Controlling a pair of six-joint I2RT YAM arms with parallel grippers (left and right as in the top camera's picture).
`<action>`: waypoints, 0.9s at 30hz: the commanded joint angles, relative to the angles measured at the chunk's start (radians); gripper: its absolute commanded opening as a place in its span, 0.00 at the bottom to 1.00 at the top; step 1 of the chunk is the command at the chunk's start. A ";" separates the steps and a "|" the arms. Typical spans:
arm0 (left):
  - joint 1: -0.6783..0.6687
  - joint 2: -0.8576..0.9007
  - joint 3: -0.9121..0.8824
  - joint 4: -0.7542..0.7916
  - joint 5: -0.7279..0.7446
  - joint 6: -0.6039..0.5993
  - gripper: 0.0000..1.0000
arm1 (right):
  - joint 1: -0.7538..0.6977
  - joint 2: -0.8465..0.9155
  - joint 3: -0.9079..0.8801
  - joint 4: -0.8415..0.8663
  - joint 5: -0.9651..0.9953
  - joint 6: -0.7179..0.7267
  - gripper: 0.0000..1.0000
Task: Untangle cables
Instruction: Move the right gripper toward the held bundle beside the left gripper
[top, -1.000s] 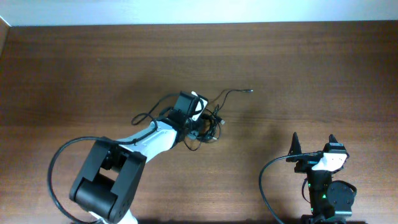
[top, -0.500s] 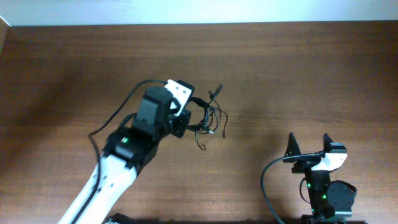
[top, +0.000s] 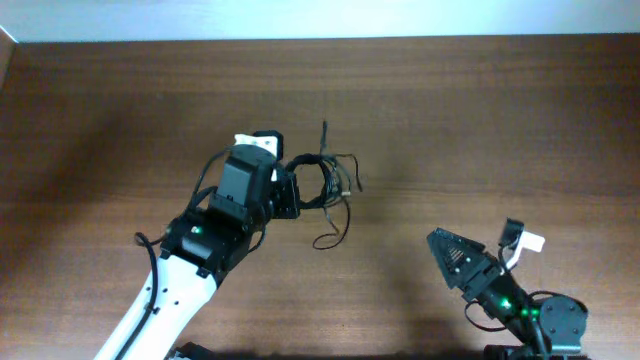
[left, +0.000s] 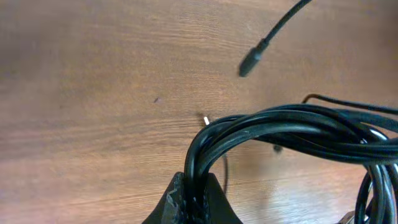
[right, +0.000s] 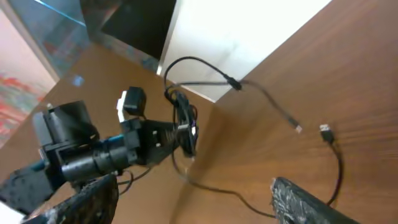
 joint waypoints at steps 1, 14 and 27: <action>0.002 0.032 0.009 0.004 0.001 -0.286 0.00 | 0.055 0.121 0.025 0.077 -0.058 0.056 0.77; 0.000 0.048 0.009 -0.109 0.166 -0.526 0.00 | 0.703 0.990 0.174 0.693 0.602 -0.096 0.88; 0.056 0.043 0.009 -0.080 0.120 -0.476 0.00 | 0.693 1.167 0.342 0.584 0.205 -0.211 0.04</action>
